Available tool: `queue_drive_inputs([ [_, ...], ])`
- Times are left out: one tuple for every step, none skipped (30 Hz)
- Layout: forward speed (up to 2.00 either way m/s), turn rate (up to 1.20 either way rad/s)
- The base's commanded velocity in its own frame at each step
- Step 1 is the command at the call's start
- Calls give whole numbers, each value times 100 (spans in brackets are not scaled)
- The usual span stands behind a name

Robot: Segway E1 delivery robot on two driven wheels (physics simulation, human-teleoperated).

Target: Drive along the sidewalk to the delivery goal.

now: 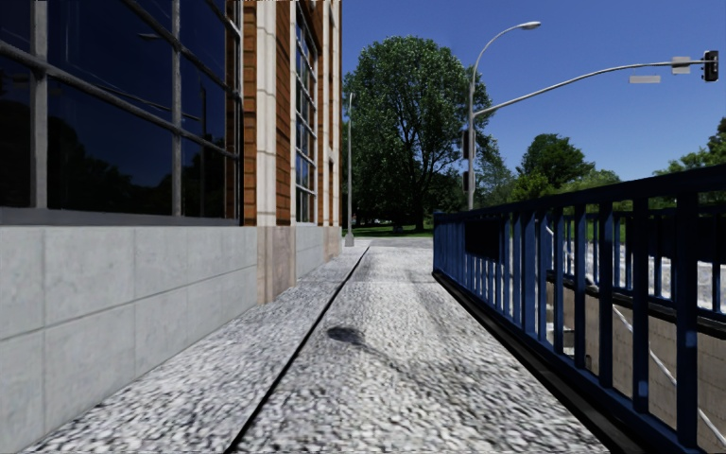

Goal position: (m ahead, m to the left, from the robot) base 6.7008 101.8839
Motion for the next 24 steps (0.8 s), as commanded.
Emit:
queue_drive_inputs([
  [200, 0],
  [200, 0],
  [200, 0],
  [200, 0],
  [200, 0],
  [200, 0],
  [200, 0],
  [200, 0],
  [200, 0],
  [200, 0],
  [200, 0],
  [200, 0],
  [200, 0],
  [200, 0],
  [200, 0],
  [200, 0],
  [200, 0],
  [200, 0],
  [200, 0],
  [200, -2],
  [200, -3],
  [200, -3],
  [200, -3],
  [200, -3],
])
